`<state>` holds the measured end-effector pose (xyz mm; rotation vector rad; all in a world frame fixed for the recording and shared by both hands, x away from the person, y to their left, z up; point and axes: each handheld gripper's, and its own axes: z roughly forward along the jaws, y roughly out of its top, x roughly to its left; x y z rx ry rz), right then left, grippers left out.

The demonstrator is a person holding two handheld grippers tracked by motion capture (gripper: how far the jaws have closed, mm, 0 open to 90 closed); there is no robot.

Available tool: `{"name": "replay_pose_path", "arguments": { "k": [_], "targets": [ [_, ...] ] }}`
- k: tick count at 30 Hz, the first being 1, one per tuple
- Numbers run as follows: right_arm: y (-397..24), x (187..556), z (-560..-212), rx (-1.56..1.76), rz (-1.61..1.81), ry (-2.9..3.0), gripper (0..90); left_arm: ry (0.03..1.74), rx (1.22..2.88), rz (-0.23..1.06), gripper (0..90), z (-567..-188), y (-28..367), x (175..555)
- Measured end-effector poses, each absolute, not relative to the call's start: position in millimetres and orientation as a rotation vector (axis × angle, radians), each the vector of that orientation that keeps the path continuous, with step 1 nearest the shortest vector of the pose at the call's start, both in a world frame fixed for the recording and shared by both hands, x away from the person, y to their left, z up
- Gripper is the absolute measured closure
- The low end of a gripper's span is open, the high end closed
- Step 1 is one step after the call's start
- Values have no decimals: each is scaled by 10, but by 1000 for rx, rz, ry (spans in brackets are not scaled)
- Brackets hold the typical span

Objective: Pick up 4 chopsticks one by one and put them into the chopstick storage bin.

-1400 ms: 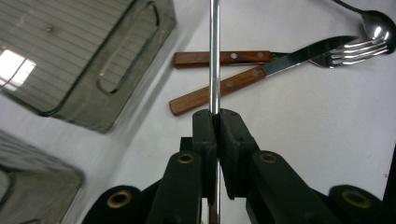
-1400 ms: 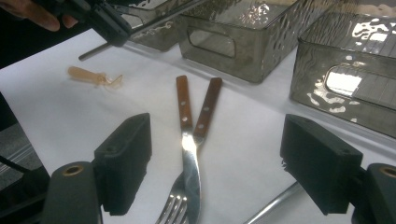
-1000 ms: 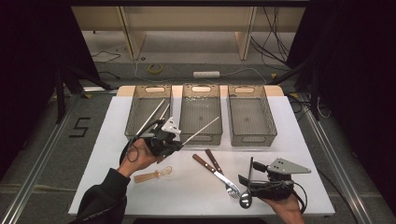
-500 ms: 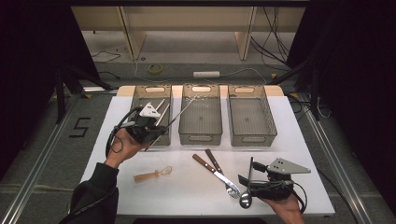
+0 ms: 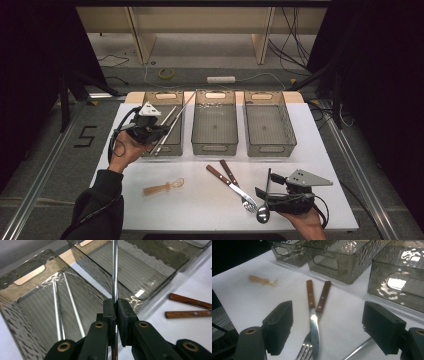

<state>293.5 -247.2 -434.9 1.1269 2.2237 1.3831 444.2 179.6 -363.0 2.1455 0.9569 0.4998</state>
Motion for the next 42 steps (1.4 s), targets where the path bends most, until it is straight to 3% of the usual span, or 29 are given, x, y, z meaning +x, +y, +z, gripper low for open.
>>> {"name": "replay_pose_path", "arguments": {
  "k": [25,42],
  "targets": [
    [-2467,2942,-4366,1134,1380,2231,259,1106,2006,562,851,-3713,2217,4762],
    [-2487,2939,-4371,1147,1385,2227,259,1151,2031,601,851,-3922,2234,4950]
  ]
}}
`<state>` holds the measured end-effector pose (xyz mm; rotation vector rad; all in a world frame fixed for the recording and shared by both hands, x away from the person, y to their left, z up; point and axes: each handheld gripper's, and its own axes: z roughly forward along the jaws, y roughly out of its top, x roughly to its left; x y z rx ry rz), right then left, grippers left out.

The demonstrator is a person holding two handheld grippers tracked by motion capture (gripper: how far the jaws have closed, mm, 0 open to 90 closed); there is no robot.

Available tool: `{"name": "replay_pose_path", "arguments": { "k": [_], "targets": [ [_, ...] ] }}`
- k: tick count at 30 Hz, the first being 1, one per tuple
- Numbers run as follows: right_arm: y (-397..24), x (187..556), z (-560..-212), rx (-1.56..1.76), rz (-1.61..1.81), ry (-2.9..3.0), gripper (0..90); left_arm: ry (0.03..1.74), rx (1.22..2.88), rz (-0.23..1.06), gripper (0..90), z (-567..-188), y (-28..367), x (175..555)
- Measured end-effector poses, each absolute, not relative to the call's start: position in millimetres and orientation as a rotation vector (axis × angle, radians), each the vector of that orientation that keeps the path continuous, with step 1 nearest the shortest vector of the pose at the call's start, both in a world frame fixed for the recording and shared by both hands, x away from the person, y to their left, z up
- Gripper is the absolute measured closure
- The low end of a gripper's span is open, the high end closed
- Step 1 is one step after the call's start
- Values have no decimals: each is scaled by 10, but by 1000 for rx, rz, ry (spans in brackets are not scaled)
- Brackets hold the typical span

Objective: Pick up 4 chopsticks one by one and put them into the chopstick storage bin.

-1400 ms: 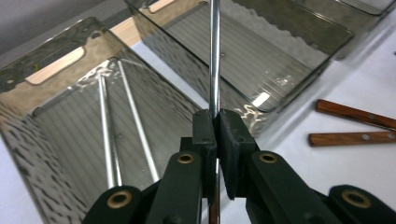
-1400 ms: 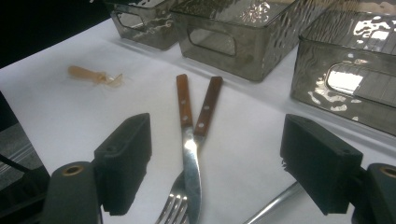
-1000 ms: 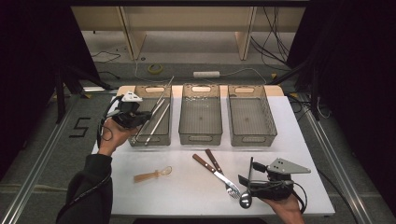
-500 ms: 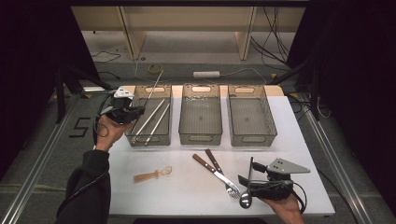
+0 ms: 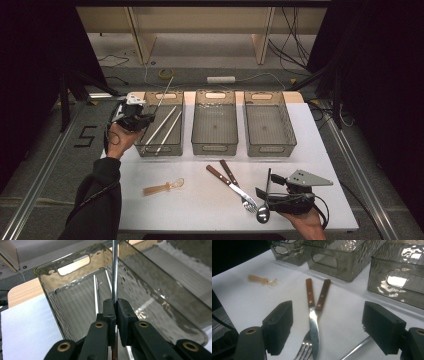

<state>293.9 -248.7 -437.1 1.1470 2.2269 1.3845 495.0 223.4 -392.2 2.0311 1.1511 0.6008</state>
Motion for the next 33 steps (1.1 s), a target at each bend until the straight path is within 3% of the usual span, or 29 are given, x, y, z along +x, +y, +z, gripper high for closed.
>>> {"name": "replay_pose_path", "arguments": {
  "k": [33],
  "targets": [
    [-2483,2930,-4364,1136,1382,2228,259,1235,2041,574,847,-4195,2220,4959]
  ]
}}
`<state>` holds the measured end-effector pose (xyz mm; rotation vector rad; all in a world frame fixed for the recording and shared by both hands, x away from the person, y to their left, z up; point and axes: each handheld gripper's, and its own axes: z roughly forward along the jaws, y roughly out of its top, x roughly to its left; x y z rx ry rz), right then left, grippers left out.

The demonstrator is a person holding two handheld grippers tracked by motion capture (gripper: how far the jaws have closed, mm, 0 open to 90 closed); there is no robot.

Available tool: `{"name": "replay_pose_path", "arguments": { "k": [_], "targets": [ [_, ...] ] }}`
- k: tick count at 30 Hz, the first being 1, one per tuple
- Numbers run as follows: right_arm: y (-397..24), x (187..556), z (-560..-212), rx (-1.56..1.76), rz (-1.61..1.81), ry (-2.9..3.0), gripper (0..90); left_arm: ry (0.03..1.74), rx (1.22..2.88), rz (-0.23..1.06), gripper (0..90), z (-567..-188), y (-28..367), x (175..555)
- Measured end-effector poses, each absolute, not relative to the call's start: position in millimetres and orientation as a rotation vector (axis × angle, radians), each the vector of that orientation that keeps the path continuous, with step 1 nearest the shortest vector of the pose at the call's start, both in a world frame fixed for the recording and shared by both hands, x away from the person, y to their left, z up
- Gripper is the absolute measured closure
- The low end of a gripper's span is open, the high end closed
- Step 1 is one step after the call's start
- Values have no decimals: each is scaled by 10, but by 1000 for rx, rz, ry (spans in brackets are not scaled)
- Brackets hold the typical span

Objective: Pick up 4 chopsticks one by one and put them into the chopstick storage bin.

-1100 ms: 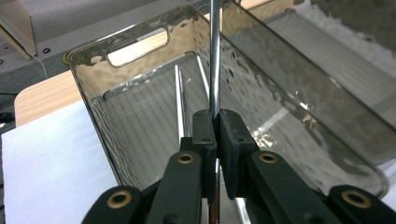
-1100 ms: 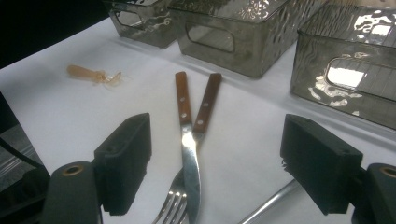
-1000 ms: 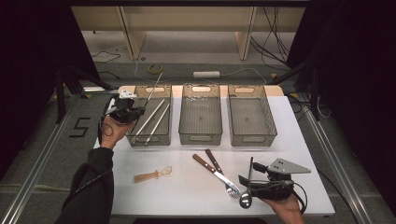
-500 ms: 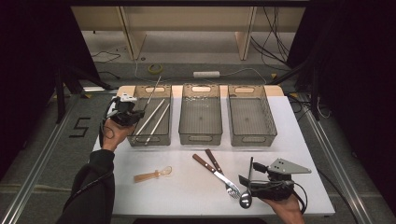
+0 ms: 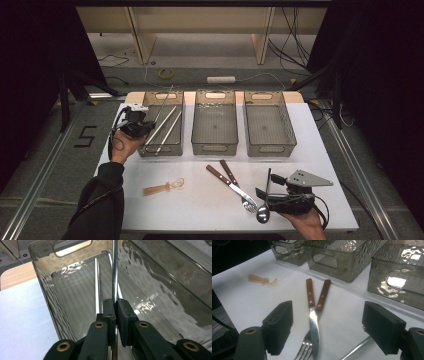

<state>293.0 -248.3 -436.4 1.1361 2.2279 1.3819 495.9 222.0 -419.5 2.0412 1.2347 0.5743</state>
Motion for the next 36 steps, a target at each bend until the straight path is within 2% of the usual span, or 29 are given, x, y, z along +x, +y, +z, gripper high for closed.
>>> {"name": "replay_pose_path", "arguments": {
  "k": [14,22,26,32,36],
  "targets": [
    [-2481,2931,-4365,1135,1381,2228,259,1304,2052,558,833,-4281,2238,4991],
    [-2481,2929,-4362,1135,1383,2227,259,1308,2056,553,775,-4260,2236,4974],
    [-2481,2927,-4361,1134,1383,2227,259,1295,2076,531,702,-4207,2199,4931],
    [-2478,2924,-4356,1130,1385,2225,259,1261,2138,482,516,-4086,2100,4817],
    [-2478,2921,-4353,1127,1384,2225,259,1224,2192,434,439,-4007,2027,4717]
  ]
}}
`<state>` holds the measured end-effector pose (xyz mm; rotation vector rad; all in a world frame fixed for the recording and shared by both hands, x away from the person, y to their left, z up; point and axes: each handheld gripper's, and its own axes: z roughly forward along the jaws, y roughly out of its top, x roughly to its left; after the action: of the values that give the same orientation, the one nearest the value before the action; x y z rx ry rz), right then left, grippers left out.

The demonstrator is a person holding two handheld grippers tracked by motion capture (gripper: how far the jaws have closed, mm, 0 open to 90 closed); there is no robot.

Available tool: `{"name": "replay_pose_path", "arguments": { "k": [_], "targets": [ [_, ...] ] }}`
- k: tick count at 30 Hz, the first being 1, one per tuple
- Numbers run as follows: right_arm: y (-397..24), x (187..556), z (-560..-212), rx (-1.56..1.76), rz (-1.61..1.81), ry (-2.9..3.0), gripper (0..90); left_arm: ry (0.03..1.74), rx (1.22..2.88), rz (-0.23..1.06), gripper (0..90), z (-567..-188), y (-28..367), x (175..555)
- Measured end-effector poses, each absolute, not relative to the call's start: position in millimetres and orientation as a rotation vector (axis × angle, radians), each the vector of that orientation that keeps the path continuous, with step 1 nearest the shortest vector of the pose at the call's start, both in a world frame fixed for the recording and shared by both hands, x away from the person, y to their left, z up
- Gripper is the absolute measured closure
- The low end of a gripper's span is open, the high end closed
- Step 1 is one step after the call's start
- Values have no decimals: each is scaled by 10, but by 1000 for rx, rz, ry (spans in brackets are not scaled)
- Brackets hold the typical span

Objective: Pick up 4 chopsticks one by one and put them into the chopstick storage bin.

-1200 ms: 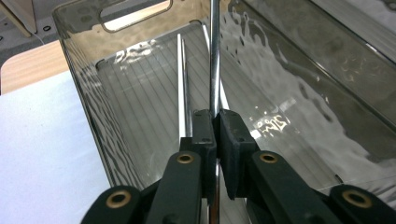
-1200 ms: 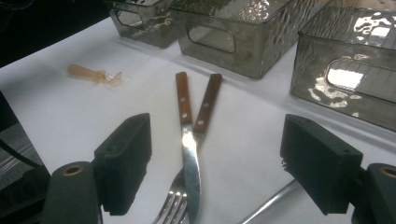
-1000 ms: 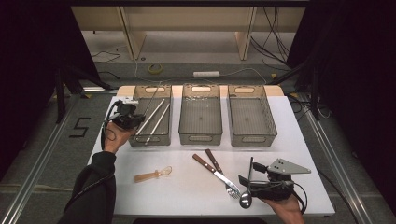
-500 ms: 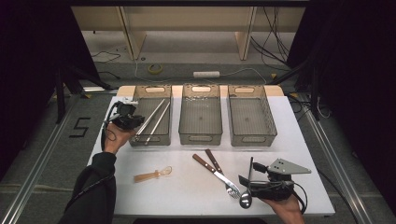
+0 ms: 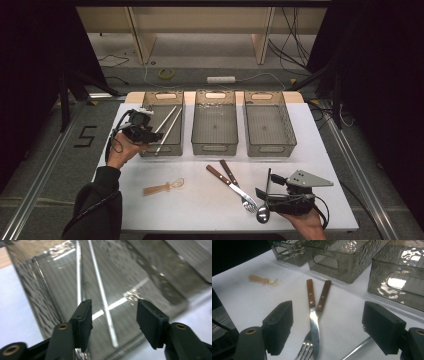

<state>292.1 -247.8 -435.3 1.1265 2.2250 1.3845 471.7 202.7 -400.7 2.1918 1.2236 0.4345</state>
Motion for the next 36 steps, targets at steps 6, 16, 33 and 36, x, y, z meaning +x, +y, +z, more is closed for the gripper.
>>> {"name": "replay_pose_path", "arguments": {
  "k": [6,16,33,36],
  "targets": [
    [-2478,2921,-4352,1127,1385,2225,259,1170,2243,391,353,-3918,1952,4559],
    [-2477,2923,-4351,1124,1384,2225,259,1071,2314,345,272,-3837,1820,4313],
    [-2477,2924,-4352,1124,1383,2227,259,1018,2424,296,229,-3921,1727,4080],
    [-2477,2925,-4352,1126,1379,2227,259,1003,2429,292,225,-3926,1716,4043]
  ]
}}
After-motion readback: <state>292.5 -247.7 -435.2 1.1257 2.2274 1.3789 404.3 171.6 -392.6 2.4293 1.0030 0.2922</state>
